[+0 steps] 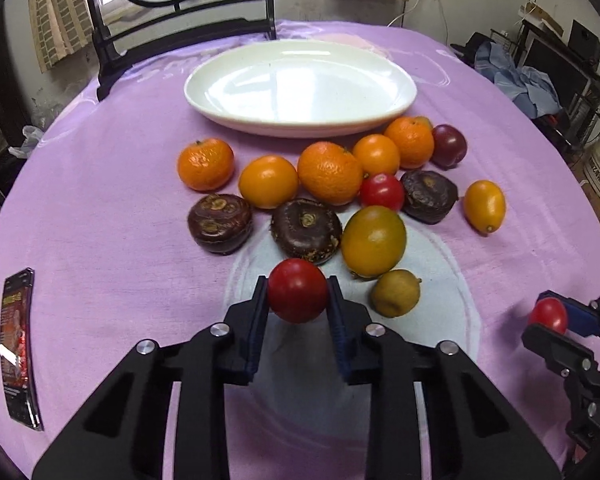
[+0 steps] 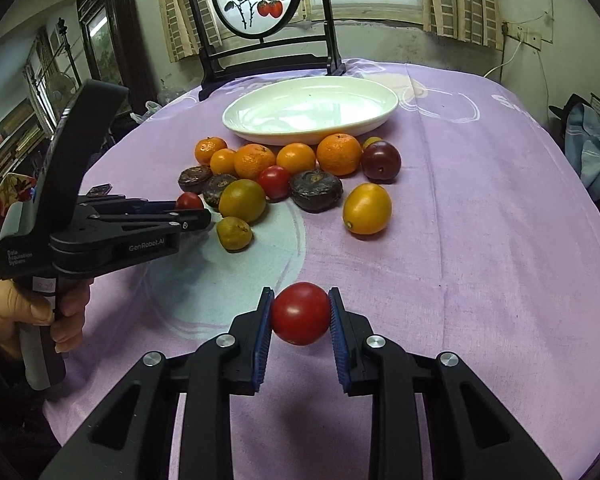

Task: Organize fruits
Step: 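Grasp a red cherry tomato with the left gripper while the right grasps another, then carry both red tomatoes to the white plate and open both grippers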

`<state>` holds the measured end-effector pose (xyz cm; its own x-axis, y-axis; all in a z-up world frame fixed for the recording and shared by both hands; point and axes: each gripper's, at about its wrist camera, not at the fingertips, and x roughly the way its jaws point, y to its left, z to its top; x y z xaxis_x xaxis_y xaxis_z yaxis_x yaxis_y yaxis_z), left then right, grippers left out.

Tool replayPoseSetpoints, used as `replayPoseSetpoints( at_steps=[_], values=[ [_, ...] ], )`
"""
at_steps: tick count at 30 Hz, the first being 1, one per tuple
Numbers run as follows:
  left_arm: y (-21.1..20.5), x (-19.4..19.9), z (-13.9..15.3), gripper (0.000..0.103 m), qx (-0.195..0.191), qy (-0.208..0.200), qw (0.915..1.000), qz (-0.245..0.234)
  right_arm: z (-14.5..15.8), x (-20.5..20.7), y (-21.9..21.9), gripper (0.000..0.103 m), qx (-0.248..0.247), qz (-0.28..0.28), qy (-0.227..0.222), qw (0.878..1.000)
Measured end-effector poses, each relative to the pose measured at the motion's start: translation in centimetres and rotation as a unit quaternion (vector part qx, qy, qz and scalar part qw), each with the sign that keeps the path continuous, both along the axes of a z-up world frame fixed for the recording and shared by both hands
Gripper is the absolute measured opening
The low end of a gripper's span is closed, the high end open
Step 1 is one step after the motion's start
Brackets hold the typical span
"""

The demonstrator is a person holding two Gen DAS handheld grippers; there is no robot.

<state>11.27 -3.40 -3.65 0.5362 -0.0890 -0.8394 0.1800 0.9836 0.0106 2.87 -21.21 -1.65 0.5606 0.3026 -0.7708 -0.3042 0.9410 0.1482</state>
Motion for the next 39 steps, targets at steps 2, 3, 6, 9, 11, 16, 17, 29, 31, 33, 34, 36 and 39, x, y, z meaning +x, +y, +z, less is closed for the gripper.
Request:
replayPoseSetpoints(
  at_steps=[2, 3, 6, 9, 11, 16, 17, 29, 31, 33, 34, 36, 39],
  values=[
    [0.1, -0.6, 1.6, 0.028, -0.002, -0.015, 0.9998, -0.011, 0.9, 0.3, 0.3, 0.027, 0.002, 0.011, -0.007, 1.000],
    [0.2, -0.7, 2.6, 0.028, -0.003, -0.023, 0.9996, -0.017, 1.4, 0.5, 0.5, 0.027, 0.002, 0.016, -0.011, 1.000],
    [0.9, 0.6, 6.0, 0.028, -0.007, -0.055, 0.9983, -0.017, 4.0, 2.4, 1.4, 0.027, -0.011, 0.031, -0.046, 0.998],
    [1.5, 4.2, 8.2, 0.028, -0.010, -0.075, 0.9971, 0.005, 6.0, 5.9, 2.7, 0.027, -0.033, 0.041, -0.081, 0.995],
    [1.8, 7.6, 8.5, 0.028, -0.008, -0.082, 0.9963, 0.024, 6.3, 8.8, 3.3, 0.027, -0.043, 0.039, -0.092, 0.994],
    [1.9, 15.7, 4.9, 0.028, -0.008, -0.029, 0.9984, 0.047, 3.7, 16.9, 4.2, 0.028, -0.071, 0.017, -0.073, 0.995],
    [1.9, 16.6, 4.2, 0.028, -0.005, -0.023, 0.9986, 0.048, 2.8, 18.4, 4.3, 0.028, -0.069, 0.012, -0.058, 0.996],
    [0.8, 18.7, 2.9, 0.061, -0.012, -0.009, 0.9984, 0.054, 1.1, 20.7, 4.8, 0.052, -0.061, 0.002, -0.037, 0.997],
    [1.1, 17.1, 4.1, 0.061, 0.005, -0.032, 0.9974, 0.064, 2.0, 19.1, 4.0, 0.055, -0.055, -0.001, -0.046, 0.997],
    [1.5, 15.0, 5.2, 0.061, 0.023, -0.050, 0.9959, 0.072, 2.7, 17.0, 3.2, 0.057, -0.053, -0.003, -0.056, 0.997],
    [1.8, 13.6, 5.6, 0.061, 0.019, -0.052, 0.9961, 0.068, 2.9, 15.7, 2.9, 0.058, -0.053, -0.003, -0.059, 0.997],
    [2.4, 11.6, 5.8, 0.063, 0.010, -0.049, 0.9966, 0.066, 2.8, 13.5, 2.8, 0.058, -0.051, 0.009, -0.055, 0.997],
    [3.7, 7.8, 5.5, 0.076, -0.006, -0.048, 0.9959, 0.076, 2.1, 10.2, 3.4, 0.058, -0.054, 0.031, -0.045, 0.997]
  ],
)
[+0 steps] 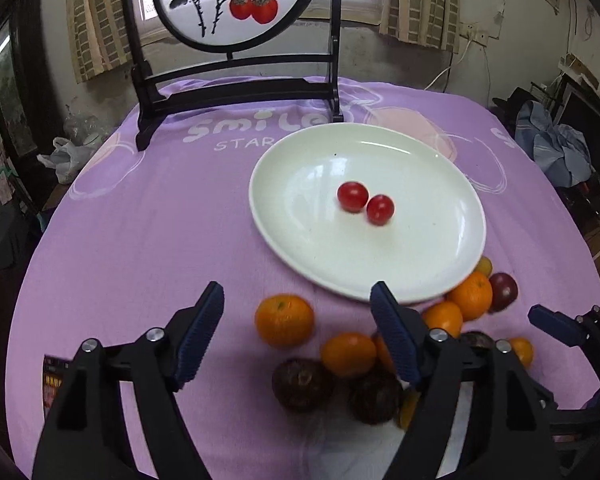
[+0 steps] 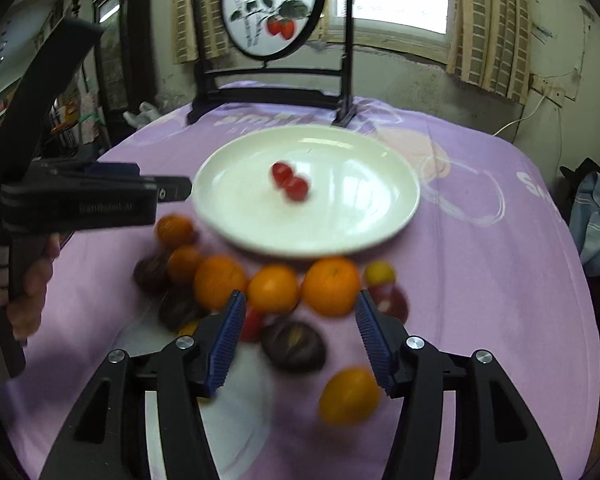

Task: Organize fruits
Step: 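Carry both red tomatoes to the white plate and open both grippers, then grasp a yellow-green fruit with the right gripper while the left grasps a dark brown fruit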

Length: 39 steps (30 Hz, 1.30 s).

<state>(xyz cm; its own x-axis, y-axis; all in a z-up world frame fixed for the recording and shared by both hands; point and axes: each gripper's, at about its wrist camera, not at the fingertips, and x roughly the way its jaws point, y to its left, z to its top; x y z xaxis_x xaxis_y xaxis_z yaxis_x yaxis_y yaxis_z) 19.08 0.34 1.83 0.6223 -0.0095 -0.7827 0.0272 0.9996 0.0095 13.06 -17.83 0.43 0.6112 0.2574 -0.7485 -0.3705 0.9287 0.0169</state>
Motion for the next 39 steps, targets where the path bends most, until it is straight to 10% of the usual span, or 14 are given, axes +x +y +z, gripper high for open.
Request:
replayPoseSetpoints(
  at_steps=[13, 16, 39],
  values=[
    [2.7, -9.7, -2.6, 0.081, 0.005, 0.008, 0.9999, 0.001, -4.3, -4.5, 5.2, 0.043, -0.032, 0.035, 0.054, 0.997],
    [3.0, -9.5, -3.2, 0.081, 0.007, 0.015, 0.9999, 0.000, -4.9, -4.4, 5.9, 0.027, -0.030, 0.034, 0.061, 0.997],
    [0.2, -2.3, -7.4, 0.055, 0.010, 0.063, 0.9975, -0.028, -2.7, -7.4, 0.8, 0.027, 0.087, 0.035, 0.058, 0.994]
  ],
)
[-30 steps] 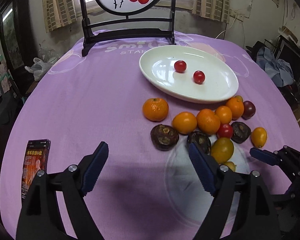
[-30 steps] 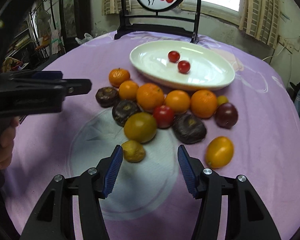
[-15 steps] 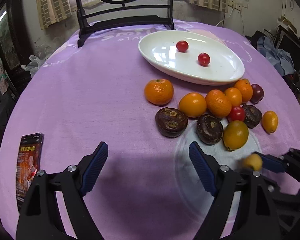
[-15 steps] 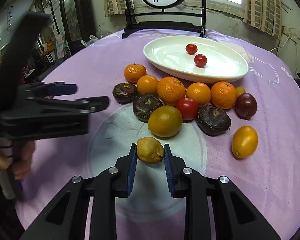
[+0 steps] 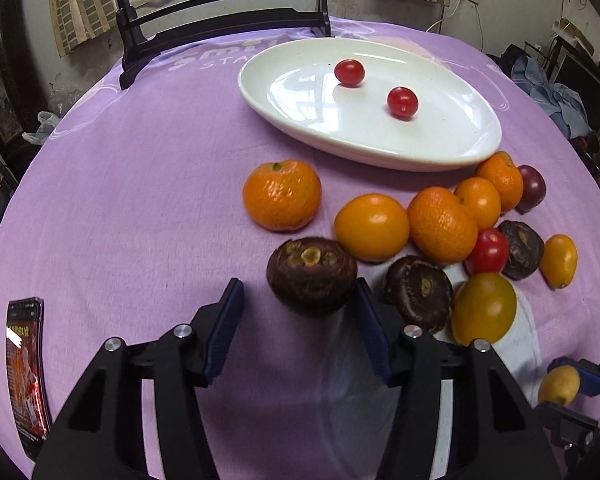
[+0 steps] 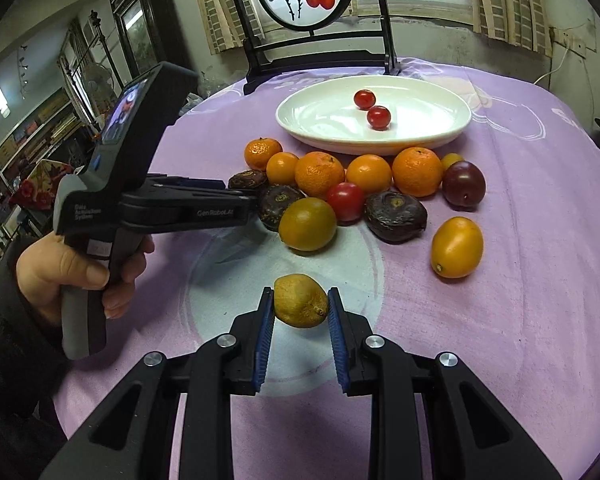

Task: Organize fruits
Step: 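Grasp a yellow-green fruit with the right gripper while the left grasps a dark brown fruit, then lower both held fruits onto the white plate and open both grippers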

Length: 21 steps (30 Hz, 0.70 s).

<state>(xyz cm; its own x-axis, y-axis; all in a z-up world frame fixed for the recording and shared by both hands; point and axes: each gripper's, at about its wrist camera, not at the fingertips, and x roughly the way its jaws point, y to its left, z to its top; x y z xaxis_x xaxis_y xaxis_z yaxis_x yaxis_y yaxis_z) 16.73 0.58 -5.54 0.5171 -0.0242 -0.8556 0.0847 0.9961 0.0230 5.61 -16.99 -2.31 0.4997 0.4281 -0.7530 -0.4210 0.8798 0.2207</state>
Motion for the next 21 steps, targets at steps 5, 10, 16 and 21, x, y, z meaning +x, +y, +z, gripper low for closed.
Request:
replayPoseSetpoints(
  at_steps=[5, 10, 16, 21],
  values=[
    [-0.3, 0.2, 0.2, 0.041, -0.011, 0.004, 0.9999, -0.005, 0.2, -0.4, -0.2, 0.027, -0.001, -0.006, -0.005, 1.000],
    [-0.1, -2.0, 2.8, 0.040, -0.026, -0.020, 0.9992, -0.021, 1.4, -0.4, -1.3, 0.027, -0.009, -0.019, -0.019, 1.000],
    [-0.7, -2.3, 8.3, 0.040, -0.040, -0.074, 0.9956, -0.041, 5.3, 1.7, -2.1, 0.027, -0.023, -0.035, -0.074, 0.996],
    [-1.9, 1.9, 8.9, 0.040, -0.035, -0.079, 0.9956, -0.037, 6.9, 6.8, -1.1, 0.027, -0.050, -0.039, -0.104, 0.993]
  ],
)
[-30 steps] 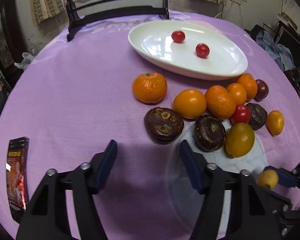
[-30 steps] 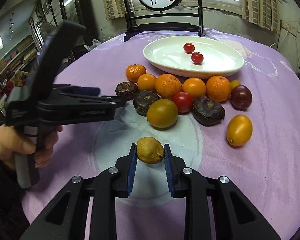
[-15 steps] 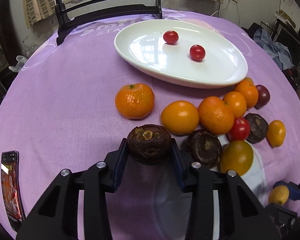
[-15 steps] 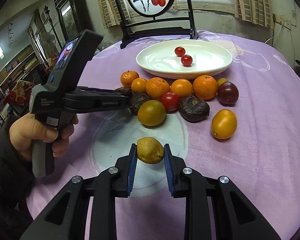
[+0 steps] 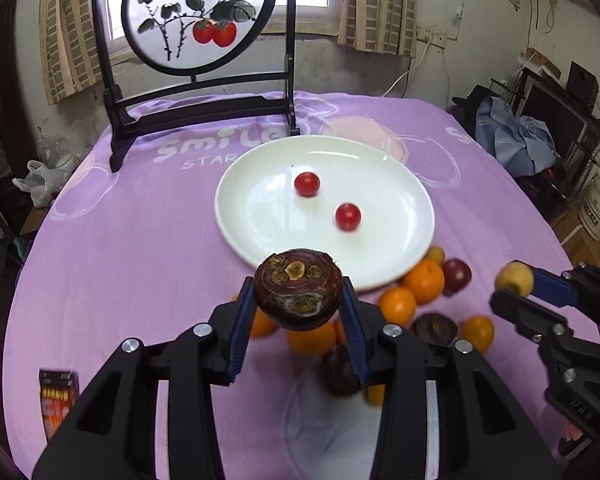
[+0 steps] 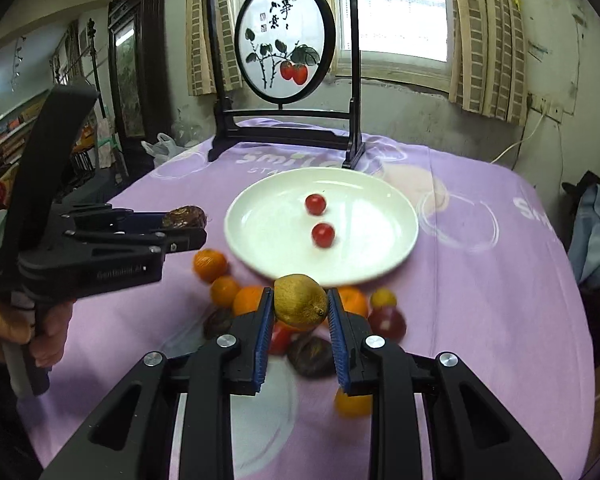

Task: Organize fruits
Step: 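Lower both held fruits onto the white plate and open both grippers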

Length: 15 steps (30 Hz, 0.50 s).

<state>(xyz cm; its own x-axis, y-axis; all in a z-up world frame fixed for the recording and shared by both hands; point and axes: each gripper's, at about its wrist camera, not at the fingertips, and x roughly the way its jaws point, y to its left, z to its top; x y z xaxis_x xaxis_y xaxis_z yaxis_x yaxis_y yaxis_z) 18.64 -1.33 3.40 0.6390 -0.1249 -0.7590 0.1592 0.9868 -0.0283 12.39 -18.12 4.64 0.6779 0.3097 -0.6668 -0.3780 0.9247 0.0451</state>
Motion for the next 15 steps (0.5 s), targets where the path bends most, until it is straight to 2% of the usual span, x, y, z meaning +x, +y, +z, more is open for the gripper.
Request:
replayPoseSetpoints(
  at_steps=[7, 12, 13, 14, 15],
  values=[
    [-1.6, 7.4, -3.9, 0.040, 0.009, 0.046, 0.9986, 0.024, -3.9, 8.1, 2.0, 0.027, -0.040, -0.007, 0.051, 0.998],
    [-1.6, 10.6, -5.6, 0.041, -0.001, 0.071, 0.9967, 0.039, -6.5, 11.2, 2.9, 0.027, -0.053, -0.007, 0.083, 0.995],
    [-1.5, 11.1, -5.8, 0.044, -0.002, 0.074, 0.9964, 0.043, -6.8, 11.6, 3.0, 0.035, -0.055, -0.008, 0.085, 0.995],
    [-1.4, 11.5, -6.0, 0.057, -0.001, 0.075, 0.9960, 0.049, -6.9, 11.8, 3.1, 0.047, -0.055, -0.009, 0.085, 0.995],
    [-1.3, 11.6, -5.9, 0.062, 0.002, 0.072, 0.9957, 0.057, -6.9, 12.0, 3.1, 0.050, -0.050, -0.012, 0.080, 0.995]
  ],
)
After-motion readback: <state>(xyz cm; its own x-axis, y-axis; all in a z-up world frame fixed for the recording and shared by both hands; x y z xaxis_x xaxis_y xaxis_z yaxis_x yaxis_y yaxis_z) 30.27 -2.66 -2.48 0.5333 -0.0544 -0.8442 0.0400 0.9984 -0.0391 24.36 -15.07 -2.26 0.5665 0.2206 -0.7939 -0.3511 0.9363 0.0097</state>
